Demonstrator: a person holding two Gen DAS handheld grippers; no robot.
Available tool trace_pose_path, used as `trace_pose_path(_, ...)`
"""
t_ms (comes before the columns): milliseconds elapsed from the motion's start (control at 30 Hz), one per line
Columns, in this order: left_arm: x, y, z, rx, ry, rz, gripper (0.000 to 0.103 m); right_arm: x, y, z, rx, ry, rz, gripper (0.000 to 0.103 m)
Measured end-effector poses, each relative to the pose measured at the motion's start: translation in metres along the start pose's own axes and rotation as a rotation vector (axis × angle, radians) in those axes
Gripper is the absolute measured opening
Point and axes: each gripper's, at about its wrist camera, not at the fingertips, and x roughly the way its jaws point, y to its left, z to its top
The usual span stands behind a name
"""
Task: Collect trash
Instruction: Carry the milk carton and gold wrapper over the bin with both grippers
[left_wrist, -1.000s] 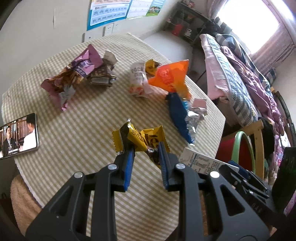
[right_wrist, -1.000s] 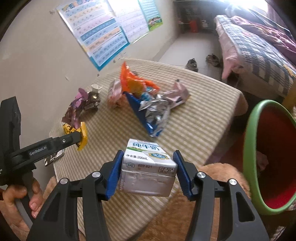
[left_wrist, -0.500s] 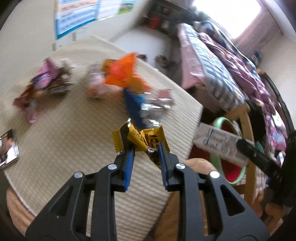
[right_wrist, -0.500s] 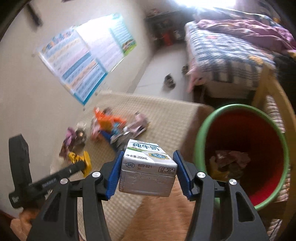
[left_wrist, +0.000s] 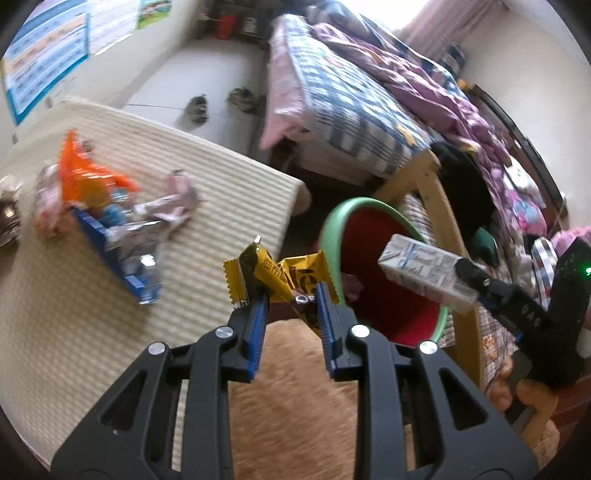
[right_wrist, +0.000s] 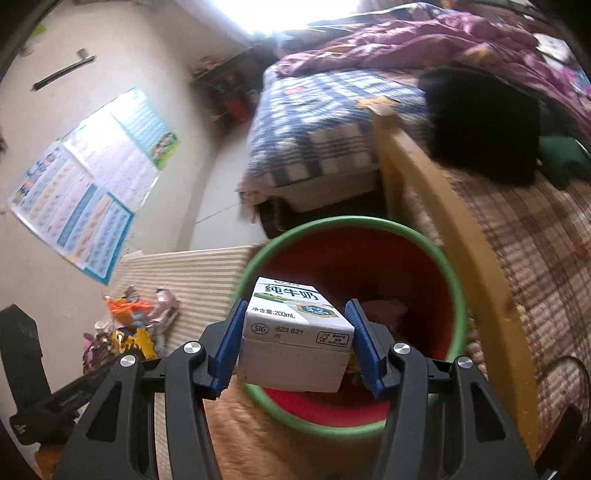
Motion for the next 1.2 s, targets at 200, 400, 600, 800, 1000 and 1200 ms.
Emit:
trace_pose_path(200, 0.029, -0.045, 0.004, 0.09, 0.042, -0.023, 0.025, 0.001, -0.025, -0.005, 0.037, 0.016, -0.036, 0.053)
trace_pose_path(400, 0.039, -0.08, 0.01, 0.167, 0.044, -0.046, 0.025, -0.003, -0.035, -0.006, 0.056, 0.006, -0.057, 0.053)
trace_pose_path(600, 0.043, -0.1, 0.013, 0.205, 0.037, -0.051, 0.025, -0.004, -0.041, -0.006, 0.068, 0.006, -0.071, 0.053)
trace_pose_path(800, 0.041, -0.109, 0.012, 0.233, 0.034, -0.053, 0.025, -0.005, -0.041, -0.007, 0.062, 0.004, -0.075, 0.053)
trace_pose_path(1000, 0.042, -0.108, 0.014, 0.231, 0.031, -0.049, 0.028, -0.005, -0.041, -0.007, 0.061, 0.005, -0.084, 0.053)
trace_pose_path(1200, 0.049, -0.113, 0.017, 0.251, 0.037, -0.036, 0.028, -0.002, -0.041, -0.009, 0.058, 0.015, -0.094, 0.053)
